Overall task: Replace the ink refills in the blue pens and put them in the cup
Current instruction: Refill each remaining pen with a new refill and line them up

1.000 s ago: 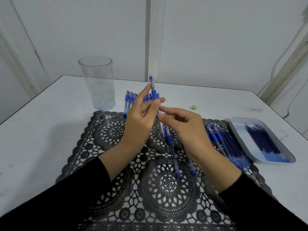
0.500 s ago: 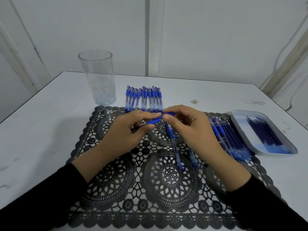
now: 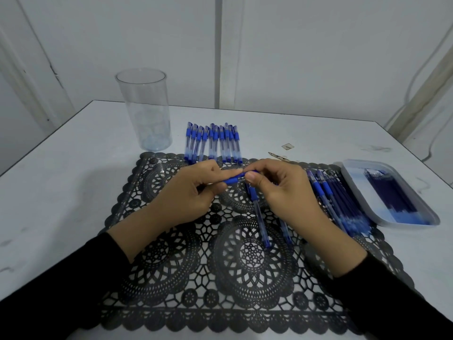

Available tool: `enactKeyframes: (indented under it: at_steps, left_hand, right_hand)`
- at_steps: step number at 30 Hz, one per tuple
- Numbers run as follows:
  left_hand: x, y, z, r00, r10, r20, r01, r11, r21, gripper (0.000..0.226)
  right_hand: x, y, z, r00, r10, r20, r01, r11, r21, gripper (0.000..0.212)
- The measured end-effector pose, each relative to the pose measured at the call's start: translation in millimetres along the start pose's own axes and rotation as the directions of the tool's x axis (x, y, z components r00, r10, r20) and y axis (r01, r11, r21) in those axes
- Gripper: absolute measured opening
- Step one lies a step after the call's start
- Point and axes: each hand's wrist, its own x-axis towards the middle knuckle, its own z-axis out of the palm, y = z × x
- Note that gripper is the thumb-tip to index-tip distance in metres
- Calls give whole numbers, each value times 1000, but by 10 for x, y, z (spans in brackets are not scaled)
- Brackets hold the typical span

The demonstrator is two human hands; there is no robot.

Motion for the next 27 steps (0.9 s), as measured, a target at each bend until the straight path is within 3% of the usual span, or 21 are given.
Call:
enactKeyframes:
  at_steps: [5,13,21,27]
  left_hand:
    - [-52,-75,-45,999,11,33,-11,1000,3,54]
    - [-70,-83,-98,992,-37,-120,41,999,29,42]
    - [-91,-79,-81,963,-86,-255,108,992,71,33]
    - [-97,-45,-63,955,-91,-281,107,993,44,31]
  right_hand:
    - [37,24,-71,999,11,-48,-12,1000,-10,10]
    - [109,73,-287,993,73,-90,-72,997,23,8]
    - [63,29,-74,991,9,131,19,977,-214,8]
    - [78,85,10,978,-17,208,92,929,-358,14]
